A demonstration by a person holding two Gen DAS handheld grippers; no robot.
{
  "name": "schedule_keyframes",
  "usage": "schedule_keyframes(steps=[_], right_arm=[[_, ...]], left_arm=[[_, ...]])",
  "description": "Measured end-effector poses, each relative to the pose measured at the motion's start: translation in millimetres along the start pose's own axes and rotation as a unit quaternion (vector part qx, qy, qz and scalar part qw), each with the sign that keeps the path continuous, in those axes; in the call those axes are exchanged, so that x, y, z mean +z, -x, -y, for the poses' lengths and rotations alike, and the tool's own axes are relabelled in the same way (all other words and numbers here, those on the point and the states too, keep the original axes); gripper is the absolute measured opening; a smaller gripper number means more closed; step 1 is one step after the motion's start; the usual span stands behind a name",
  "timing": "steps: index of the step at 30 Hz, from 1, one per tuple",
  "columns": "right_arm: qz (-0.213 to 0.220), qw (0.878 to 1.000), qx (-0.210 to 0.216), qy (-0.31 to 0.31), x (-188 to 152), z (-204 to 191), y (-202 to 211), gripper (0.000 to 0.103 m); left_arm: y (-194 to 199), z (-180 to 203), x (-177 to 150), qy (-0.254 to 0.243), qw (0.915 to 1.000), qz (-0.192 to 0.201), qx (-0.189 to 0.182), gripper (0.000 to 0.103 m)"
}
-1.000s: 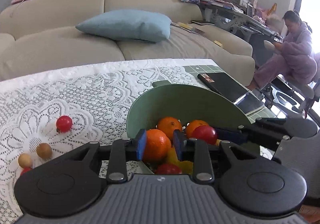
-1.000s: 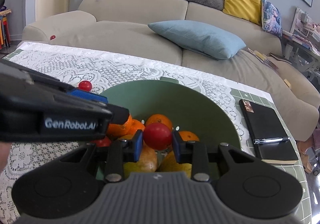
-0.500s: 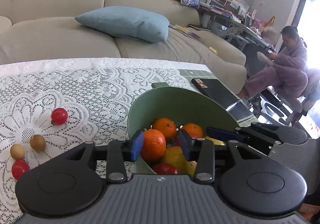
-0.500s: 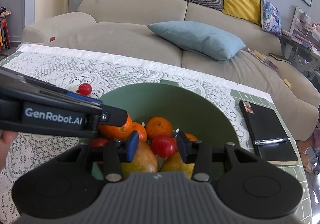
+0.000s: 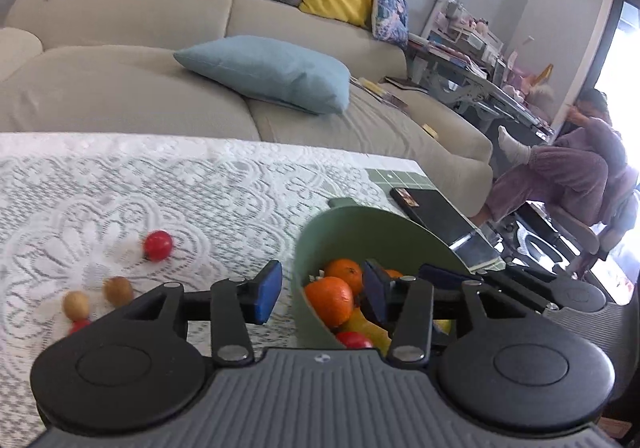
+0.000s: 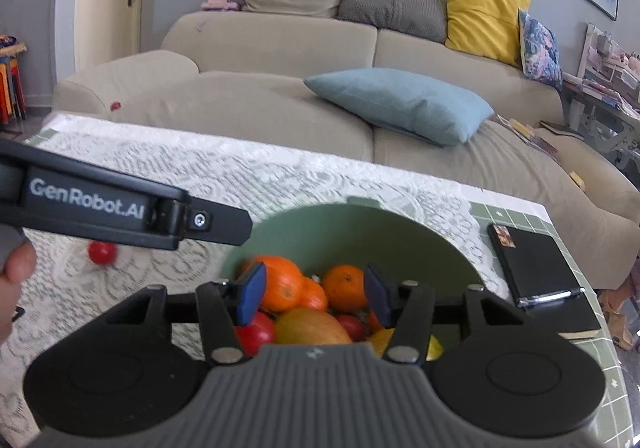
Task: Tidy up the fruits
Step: 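Move both tools back over the remaining tomatoes and brown fruits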
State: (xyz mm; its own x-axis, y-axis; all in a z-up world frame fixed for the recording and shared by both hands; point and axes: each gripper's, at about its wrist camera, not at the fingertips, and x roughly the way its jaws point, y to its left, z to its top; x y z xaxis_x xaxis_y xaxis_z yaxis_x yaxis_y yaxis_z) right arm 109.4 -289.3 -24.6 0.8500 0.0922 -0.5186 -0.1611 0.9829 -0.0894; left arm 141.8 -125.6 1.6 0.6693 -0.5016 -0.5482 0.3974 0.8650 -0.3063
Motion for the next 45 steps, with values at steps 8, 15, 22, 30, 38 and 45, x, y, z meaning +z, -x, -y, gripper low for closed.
schedule_keyframes(steps=[8, 15, 22, 30, 38, 45], right_arm=[[0.024, 0.998, 0.053, -0.007, 4.3, -45.2, 3.8, 0.058], [0.016, 0.995, 0.094, 0.005, 0.2, -90.4, -10.8, 0.058], [-0.014, 0.995, 0.101, 0.013, -5.1, -113.6, -30.9, 0.058], [-0.041, 0.994, 0.103, -0.01, -7.7, -116.6, -56.8, 0.058], [-0.044, 0.995, 0.086, 0.004, -12.3, -122.3, -77.3, 0.058], [-0.059, 0.995, 0.078, 0.017, -10.4, -120.4, -93.9, 0.049]], left_arm=[[27.8, -24.8, -5.8, -0.007, 0.9985, 0.018, 0.051, 0.055], [45.6, -60.3, -15.5, 0.0, 0.9955, 0.02, 0.093, 0.055], [57.0, -93.0, -29.8, 0.005, 0.9911, 0.027, 0.13, 0.055], [62.1, -131.3, -41.7, 0.034, 0.9892, 0.032, 0.139, 0.068], [53.0, -151.1, -53.4, 0.026, 0.9915, 0.008, 0.128, 0.074], [33.2, -145.7, -62.1, 0.005, 0.9963, -0.015, 0.085, 0.063]])
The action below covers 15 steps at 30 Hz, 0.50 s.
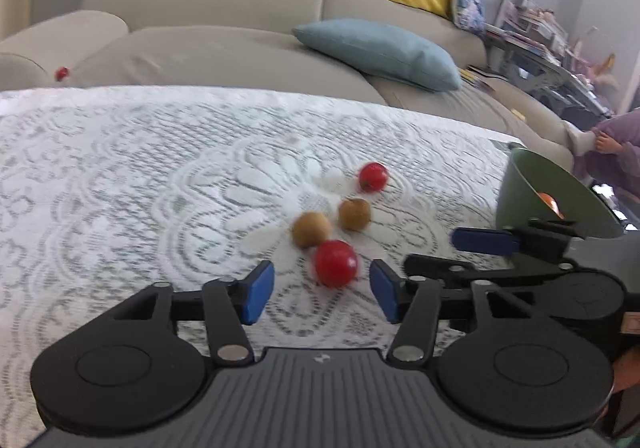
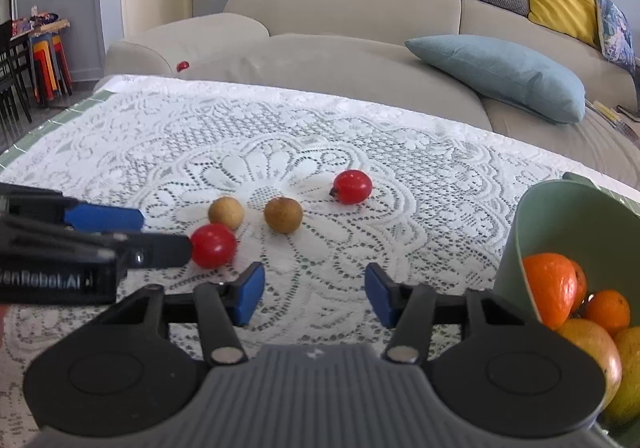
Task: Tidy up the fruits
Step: 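Move both tools back over the remaining tomatoes and brown fruits, then grasp a red tomato with the left tool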
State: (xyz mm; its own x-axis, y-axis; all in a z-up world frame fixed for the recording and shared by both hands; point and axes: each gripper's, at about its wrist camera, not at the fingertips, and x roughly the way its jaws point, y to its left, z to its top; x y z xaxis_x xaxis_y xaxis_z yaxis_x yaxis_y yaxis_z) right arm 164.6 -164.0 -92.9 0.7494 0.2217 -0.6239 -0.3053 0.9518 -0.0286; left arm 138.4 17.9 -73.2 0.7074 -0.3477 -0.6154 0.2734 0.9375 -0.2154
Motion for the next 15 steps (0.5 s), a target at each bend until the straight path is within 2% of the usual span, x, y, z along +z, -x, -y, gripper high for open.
schedule_keyframes(steps=[4, 11, 13, 15], right_arm=[[0.0, 1.0, -0.013, 0.022, -4.1, -2.5, -3.8, 0.044], [0.006, 1.0, -0.004, 0.01, -6.5, -3.4, -4.8, 0.042], [0.011, 1.0, -0.008, 0.015, -8.1, -5.4, -4.9, 0.042], [0.017, 0.999, -0.013, 0.024, -8.9, -8.4, -4.8, 0.042]], left_arm=[[-10.3, 2.0, 0.2, 0.011, 0.9998, -0.003, -0.016, 0.061], [-26.1, -1.2, 1.1, 0.03, 0.9995, 0.0, -0.005, 0.06], [-28.9, 1.7, 2.0, 0.025, 0.9997, 0.001, -0.003, 0.058], [-31.0, 3.9, 1.8, 0.019, 0.9998, 0.003, -0.002, 0.051]])
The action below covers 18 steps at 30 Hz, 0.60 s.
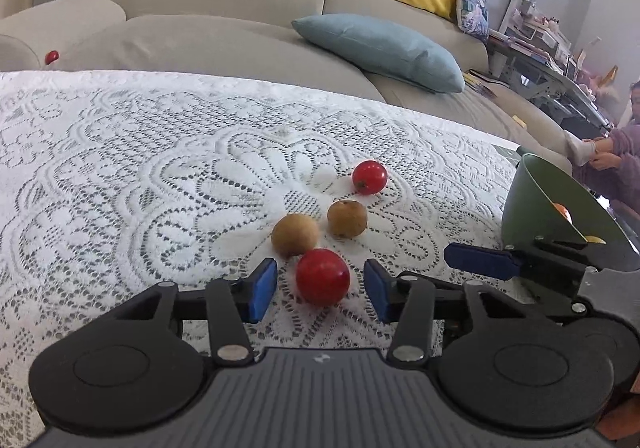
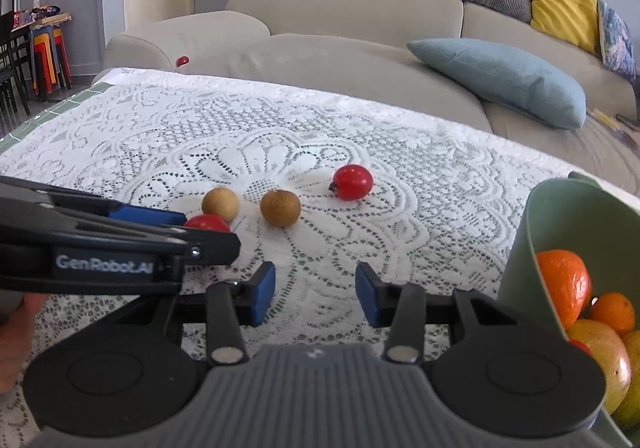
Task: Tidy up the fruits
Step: 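Grasp a red tomato with the left tool, then grasp a brown round fruit with the right tool while the left tool holds the tomato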
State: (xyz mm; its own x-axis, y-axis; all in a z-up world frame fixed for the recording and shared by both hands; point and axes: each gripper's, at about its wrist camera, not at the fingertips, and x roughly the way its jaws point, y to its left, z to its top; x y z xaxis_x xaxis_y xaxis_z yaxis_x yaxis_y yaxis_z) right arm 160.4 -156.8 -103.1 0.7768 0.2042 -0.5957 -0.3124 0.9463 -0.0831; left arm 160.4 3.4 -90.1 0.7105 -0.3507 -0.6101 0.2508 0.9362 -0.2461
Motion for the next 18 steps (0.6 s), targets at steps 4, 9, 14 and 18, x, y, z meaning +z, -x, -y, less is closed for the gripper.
schedule_keyframes(steps=[4, 9, 14, 18], right_arm=[[0.011, 1.0, -0.006, 0.021, -1.6, -6.6, 0.9, 0.042], [0.009, 1.0, 0.003, 0.01, -1.6, -6.1, 0.4, 0.043], [0.011, 1.0, -0.006, -0.006, -0.1, -3.4, 0.6, 0.046], [0.003, 0.999, 0.016, -0.034, 5.9, 4.5, -4.3, 0.048]], left_arm=[[0.5, 3.0, -1.5, -0.014, 0.9998, 0.001, 0.012, 0.036], [4.3, 2.1, -2.6, -0.012, 0.9999, 0.001, 0.012, 0.032], [14.7, -0.3, 0.0, -0.008, 0.9997, -0.001, 0.023, 0.031], [23.9, -3.9, 2.3, -0.008, 0.999, 0.008, 0.042, 0.031]])
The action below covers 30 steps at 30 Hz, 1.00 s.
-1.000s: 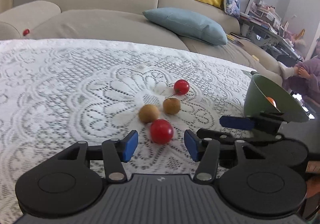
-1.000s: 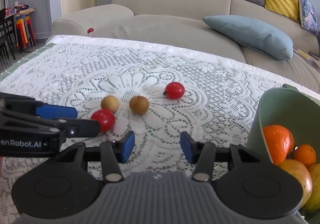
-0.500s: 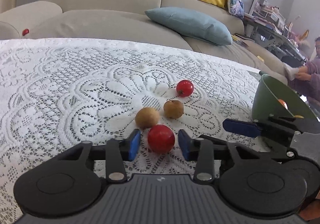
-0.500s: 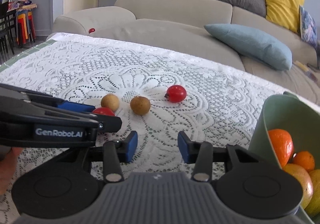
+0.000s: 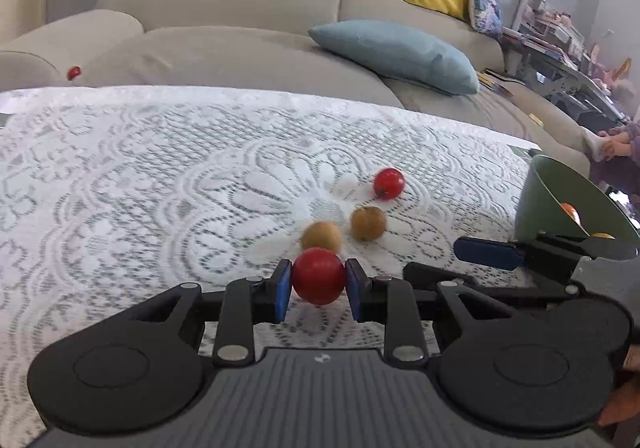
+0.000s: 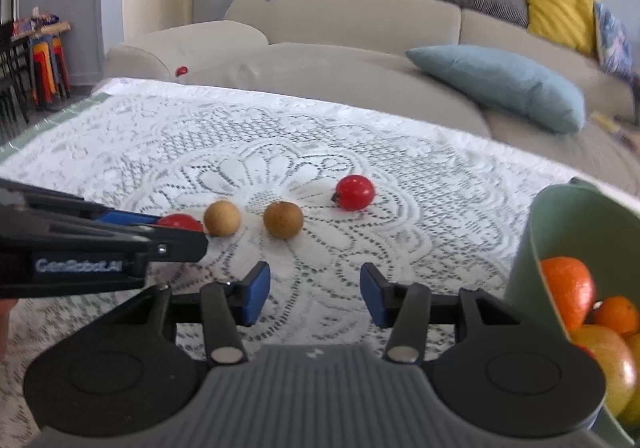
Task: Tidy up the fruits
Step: 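Grasp a brown round fruit with the right tool while the left tool holds the tomato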
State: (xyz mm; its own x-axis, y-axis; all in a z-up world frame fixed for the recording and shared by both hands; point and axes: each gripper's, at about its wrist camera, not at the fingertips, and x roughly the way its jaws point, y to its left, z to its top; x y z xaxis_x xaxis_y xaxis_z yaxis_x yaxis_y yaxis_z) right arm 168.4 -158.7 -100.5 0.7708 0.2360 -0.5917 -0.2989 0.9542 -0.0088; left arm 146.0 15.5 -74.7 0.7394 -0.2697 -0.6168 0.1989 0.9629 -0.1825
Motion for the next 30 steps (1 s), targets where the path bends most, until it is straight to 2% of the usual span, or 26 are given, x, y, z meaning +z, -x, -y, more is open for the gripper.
schedule_keyframes(steps=[7, 12, 23, 27, 30], right_arm=[[0.016, 1.0, 0.007, 0.023, 11.8, -12.4, -15.5, 0.047], [0.013, 1.0, 0.015, 0.022, 16.5, -16.6, -29.0, 0.039], [0.011, 1.0, 0.029, 0.003, 22.7, -10.1, -40.3, 0.034], [0.005, 0.999, 0.042, -0.001, 22.4, -11.8, -45.4, 0.025], [0.006, 0.999, 0.043, 0.002, 21.5, -14.1, -46.3, 0.024]], left_arm=[[4.1, -16.9, 3.3, 0.026, 0.9994, 0.008, 0.02, 0.031], [2.0, -26.4, 3.9, 0.048, 0.9984, 0.006, 0.027, 0.031], [-2.9, -29.1, 2.7, 0.055, 0.9981, -0.001, 0.028, 0.032], [-3.2, -29.7, 2.3, 0.055, 0.9981, -0.002, 0.028, 0.031], [-3.6, -29.2, 2.0, 0.056, 0.9981, -0.003, 0.028, 0.032]])
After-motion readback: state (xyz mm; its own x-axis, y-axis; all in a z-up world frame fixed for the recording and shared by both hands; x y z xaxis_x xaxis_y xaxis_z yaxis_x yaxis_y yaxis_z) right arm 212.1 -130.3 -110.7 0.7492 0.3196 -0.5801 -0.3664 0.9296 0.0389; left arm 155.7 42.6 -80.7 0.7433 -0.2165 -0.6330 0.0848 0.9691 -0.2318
